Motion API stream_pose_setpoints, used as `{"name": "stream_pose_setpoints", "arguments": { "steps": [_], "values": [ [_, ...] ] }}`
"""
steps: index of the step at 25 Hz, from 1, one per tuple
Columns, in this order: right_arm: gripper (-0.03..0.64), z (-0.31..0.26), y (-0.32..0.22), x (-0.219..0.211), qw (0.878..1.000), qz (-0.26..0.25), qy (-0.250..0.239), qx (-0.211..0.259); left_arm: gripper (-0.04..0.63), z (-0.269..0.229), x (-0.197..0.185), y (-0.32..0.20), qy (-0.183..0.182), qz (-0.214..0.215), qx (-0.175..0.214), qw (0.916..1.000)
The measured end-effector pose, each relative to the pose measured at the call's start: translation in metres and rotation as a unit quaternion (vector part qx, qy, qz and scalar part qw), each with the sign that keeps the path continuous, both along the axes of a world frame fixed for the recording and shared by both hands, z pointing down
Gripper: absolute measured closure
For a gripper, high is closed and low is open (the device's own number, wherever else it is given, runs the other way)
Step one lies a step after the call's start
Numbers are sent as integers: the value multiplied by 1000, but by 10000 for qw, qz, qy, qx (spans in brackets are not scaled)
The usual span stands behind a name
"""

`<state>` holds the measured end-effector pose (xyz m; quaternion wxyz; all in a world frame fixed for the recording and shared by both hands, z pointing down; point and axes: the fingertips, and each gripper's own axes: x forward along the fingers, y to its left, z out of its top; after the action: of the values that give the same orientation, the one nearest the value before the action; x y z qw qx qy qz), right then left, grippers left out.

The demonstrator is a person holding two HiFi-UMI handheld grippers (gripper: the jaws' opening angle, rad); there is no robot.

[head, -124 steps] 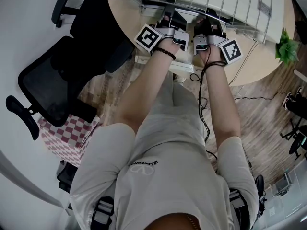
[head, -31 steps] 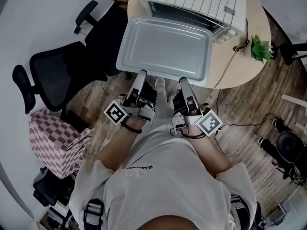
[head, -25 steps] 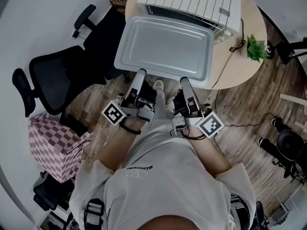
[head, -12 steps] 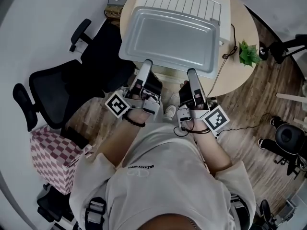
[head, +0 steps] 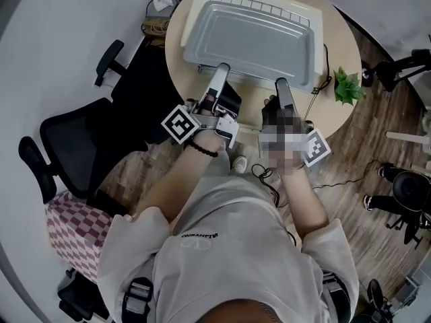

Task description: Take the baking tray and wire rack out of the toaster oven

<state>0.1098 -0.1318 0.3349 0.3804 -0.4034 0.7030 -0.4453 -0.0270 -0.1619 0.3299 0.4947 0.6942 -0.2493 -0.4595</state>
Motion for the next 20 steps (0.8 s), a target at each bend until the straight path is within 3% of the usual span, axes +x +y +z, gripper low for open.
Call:
{"name": "stream_pose_setpoints", "arguments": {
  "steps": [12, 20],
  "values": [
    [583, 15, -56, 7, 9995, 281, -72, -160, 581, 17, 8, -58, -14, 7, -121, 9999],
    [586, 37, -68, 8, 9978, 365, -160, -535, 580, 40, 9, -71, -379, -78, -457, 9982]
  ]
}}
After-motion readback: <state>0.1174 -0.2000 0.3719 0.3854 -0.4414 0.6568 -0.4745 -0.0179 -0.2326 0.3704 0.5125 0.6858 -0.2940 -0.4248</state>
